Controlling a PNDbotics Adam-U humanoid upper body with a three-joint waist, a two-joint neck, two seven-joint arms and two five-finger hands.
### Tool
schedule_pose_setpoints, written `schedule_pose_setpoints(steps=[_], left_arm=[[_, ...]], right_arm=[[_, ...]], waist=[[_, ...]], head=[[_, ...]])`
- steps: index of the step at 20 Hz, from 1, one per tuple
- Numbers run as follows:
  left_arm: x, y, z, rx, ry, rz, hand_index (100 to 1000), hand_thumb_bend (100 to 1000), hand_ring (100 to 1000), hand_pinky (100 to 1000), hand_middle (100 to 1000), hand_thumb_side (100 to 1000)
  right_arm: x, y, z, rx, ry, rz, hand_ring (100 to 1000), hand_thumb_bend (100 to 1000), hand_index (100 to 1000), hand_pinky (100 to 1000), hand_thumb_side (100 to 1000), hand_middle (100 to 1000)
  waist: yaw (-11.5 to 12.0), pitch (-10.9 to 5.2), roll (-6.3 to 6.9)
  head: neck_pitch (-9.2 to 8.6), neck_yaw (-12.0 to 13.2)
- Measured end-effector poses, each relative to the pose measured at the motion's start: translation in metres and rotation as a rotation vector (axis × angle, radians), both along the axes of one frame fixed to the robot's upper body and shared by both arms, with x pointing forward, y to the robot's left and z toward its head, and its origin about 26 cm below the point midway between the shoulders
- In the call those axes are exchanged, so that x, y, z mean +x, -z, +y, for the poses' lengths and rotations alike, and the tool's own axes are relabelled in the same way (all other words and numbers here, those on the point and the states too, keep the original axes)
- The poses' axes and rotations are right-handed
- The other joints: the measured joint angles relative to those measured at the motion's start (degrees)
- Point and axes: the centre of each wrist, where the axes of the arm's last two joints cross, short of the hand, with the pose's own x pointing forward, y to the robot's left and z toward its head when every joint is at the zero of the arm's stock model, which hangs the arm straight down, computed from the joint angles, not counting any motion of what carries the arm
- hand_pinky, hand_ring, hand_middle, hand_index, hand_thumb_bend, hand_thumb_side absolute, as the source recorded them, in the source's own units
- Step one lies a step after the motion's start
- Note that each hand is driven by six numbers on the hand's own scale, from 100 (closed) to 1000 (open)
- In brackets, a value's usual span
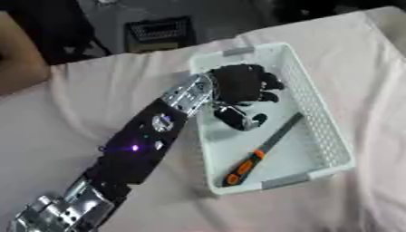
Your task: Pick up objects on the table and place them in the box.
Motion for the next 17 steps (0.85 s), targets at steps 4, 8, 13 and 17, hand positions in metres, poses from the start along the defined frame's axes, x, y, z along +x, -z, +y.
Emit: schedule_pose_setpoints(steps=[4,8,13,17], left_arm=[[-0.001,0.000,0.010,-0.019,0.016,0.001,900,100,942,875,935,776],[-0.012,-0.013,0.042,-0.119,0.035,0.002,891,100,897,852,899,731],[-0.056,-0.034,0.106,-0.404,0.017,0.064,884,100,820,806,846,744],[-0.111,-0.053,0.142,-0.705,0.026,0.184,868,100,725,742,785,728]], right_arm=[[0.000,0.000,0.000,0.000,0.001,0.000,474,100,754,375,786,591],[0.000,0.000,-0.002,0.001,0.011,0.000,474,100,754,375,786,591],[-0.001,-0.001,-0.004,-0.007,0.025,0.001,473,100,755,374,788,591],[-0.002,0.000,-0.006,-0.013,0.040,0.003,473,100,755,373,789,590]], waist=[[0.31,0.00,0.00],[0.71,0.01,0.01],[1.90,0.10,0.12],[3.20,0.41,-0.17]], head=[[-0.01,-0.12],[-0.18,-0.91],[-0.44,-2.43],[-0.44,-3.13]])
